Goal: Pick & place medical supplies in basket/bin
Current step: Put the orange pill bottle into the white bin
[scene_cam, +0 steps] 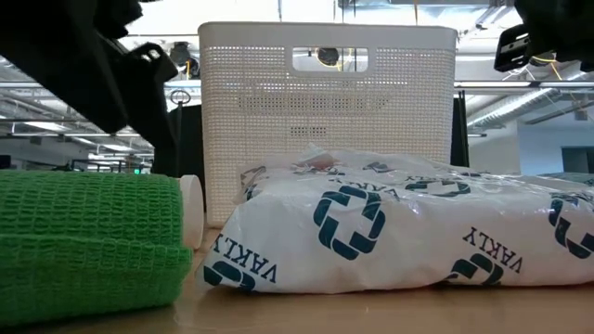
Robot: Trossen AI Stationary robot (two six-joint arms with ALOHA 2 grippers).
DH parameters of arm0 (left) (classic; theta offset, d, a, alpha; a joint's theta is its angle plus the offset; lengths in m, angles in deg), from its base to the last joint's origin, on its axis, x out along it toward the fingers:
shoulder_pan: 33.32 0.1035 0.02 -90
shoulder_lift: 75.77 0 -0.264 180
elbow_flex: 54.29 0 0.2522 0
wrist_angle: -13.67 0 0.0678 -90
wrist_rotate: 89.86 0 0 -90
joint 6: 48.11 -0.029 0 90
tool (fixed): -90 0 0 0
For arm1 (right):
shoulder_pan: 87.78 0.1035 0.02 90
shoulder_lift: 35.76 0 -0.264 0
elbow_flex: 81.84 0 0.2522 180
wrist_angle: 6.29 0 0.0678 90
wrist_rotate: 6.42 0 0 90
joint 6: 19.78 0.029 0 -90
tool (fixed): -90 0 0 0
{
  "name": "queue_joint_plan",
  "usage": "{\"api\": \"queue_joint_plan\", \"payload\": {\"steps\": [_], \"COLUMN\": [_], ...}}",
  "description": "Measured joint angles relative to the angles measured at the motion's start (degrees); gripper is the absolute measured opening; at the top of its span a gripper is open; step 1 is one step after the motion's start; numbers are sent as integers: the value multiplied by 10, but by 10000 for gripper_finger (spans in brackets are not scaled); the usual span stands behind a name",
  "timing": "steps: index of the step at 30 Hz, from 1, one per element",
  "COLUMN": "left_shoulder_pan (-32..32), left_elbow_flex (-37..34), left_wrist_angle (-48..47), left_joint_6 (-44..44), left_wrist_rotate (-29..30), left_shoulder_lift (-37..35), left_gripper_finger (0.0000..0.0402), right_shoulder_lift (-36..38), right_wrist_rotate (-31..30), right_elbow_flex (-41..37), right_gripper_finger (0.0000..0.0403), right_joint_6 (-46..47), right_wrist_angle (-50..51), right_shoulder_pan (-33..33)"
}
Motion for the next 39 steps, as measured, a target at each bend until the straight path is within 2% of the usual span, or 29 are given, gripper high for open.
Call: {"api": "queue_joint_plan", "payload": {"steps": [3,7,12,19,23,30,32,36,39], "left_shoulder_pan": [6,12,22,30,34,33,33,21,4], "left_elbow_flex": [-1,0,0,0,-2,-2,-2,-2,-2], "left_wrist_angle": [-5,9,8,6,-4,-1,-3,-12,-37], "left_joint_6": [-1,0,7,-8,-37,-79,-90,-120,-139], "left_wrist_rotate": [-16,-41,-60,-65,-63,-61,-59,-56,-17], "left_shoulder_lift": [20,56,90,86,71,40,29,-5,-42], "left_gripper_finger": [333,336,323,300,267,150,128,124,144], "right_shoulder_lift": [0,0,0,0,0,0,0,0,0], "right_wrist_rotate": [0,0,0,0,0,0,0,0,0], "right_elbow_flex": [0,0,0,0,0,0,0,0,0], "right_gripper_finger": [0,0,0,0,0,0,0,0,0], "right_joint_6": [0,2,2,6,7,7,6,5,4], "right_wrist_angle": [0,6,7,9,9,9,9,9,9], "right_shoulder_pan": [0,0,0,0,0,0,0,0,0]}}
